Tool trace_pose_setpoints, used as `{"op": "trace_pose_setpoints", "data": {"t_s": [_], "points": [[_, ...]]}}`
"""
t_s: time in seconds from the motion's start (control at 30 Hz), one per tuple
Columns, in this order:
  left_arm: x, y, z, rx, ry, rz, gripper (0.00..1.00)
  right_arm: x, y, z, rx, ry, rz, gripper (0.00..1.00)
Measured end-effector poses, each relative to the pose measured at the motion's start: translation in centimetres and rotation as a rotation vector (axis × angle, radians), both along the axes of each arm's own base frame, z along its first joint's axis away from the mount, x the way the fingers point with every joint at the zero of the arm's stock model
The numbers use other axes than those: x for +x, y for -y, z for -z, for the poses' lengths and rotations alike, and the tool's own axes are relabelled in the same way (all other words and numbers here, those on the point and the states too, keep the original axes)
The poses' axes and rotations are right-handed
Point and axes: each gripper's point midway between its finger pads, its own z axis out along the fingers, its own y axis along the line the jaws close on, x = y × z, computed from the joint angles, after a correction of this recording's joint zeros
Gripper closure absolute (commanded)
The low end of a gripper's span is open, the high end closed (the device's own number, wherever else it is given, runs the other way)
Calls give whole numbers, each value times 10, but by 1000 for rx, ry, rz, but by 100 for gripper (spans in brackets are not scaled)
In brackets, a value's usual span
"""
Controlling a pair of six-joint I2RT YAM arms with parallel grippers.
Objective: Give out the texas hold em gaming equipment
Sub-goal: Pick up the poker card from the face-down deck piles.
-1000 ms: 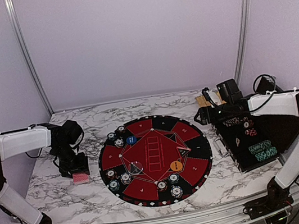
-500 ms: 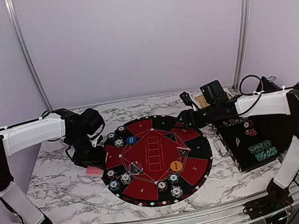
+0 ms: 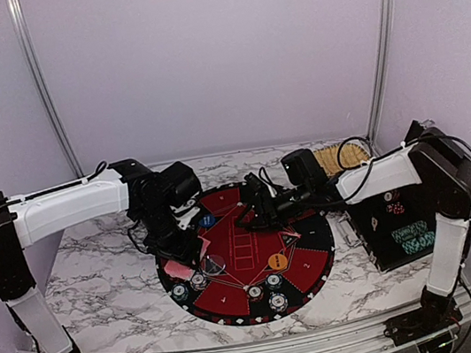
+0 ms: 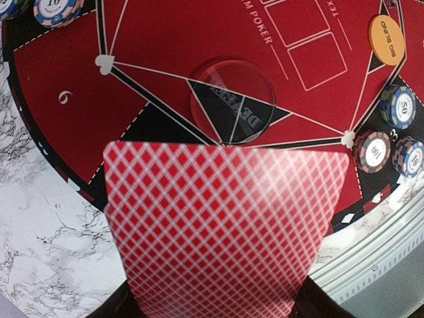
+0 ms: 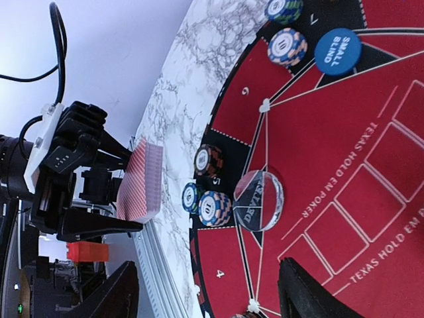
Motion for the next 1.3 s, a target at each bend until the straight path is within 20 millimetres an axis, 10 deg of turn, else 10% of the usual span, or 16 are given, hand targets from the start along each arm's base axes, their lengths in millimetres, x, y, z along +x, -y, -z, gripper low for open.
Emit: {"op": "trace_pose_setpoints", "data": {"t_s": [0.43,1.3], "points": [[-26,17,4,19,-26,101,55,-40,-49,-2,76,-87,-116,50],[-26,25,-3,-3,-17,111,55,-56,-66,-13,139,-132,-141,68]]}}
